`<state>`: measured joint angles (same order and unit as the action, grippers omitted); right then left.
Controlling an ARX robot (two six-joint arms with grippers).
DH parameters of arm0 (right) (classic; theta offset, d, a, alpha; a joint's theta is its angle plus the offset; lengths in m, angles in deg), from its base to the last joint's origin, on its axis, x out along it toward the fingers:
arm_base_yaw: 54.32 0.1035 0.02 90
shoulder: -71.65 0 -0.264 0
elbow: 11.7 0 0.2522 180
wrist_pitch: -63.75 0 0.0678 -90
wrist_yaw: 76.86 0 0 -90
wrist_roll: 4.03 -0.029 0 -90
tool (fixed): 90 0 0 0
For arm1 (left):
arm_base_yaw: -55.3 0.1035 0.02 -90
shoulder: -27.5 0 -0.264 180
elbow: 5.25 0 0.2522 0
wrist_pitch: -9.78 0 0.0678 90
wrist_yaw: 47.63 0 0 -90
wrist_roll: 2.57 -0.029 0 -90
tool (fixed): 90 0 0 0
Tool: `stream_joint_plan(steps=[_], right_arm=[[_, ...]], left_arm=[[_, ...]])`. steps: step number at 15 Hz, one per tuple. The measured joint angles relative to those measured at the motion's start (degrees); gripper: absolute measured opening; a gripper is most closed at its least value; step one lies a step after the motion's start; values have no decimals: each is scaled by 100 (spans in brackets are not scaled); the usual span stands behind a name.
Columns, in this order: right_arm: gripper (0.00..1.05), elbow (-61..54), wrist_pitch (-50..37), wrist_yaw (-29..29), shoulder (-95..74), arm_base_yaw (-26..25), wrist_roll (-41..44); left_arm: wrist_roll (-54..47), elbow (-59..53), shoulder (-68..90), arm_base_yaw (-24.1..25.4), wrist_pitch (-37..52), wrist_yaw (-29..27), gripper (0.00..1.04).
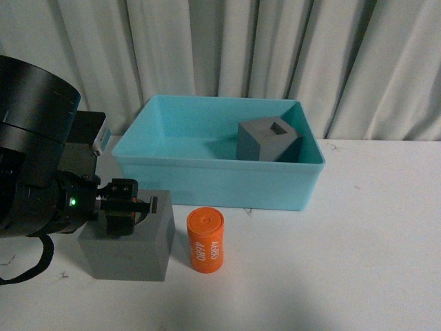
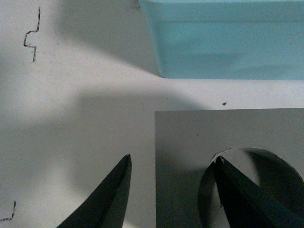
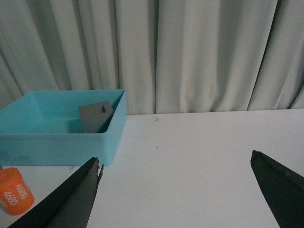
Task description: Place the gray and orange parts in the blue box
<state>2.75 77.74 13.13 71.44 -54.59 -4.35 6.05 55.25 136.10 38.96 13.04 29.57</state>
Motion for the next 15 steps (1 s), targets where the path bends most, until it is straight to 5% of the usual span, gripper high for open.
stream_joint_plan(steps=[2, 4, 9, 15], right_arm=[[98, 0, -2, 0, 0, 0, 0], [98, 0, 0, 0, 0, 0, 0], [98, 0, 0, 0, 0, 0, 0], [98, 0, -2, 0, 0, 0, 0]], left_arm=[[26, -15, 0, -76, -17, 9, 33], [149, -50, -138, -109, -129, 57, 23], [592, -46, -1388, -170, -1263, 352, 20], [612, 1921, -1661, -387, -1523, 380, 20]])
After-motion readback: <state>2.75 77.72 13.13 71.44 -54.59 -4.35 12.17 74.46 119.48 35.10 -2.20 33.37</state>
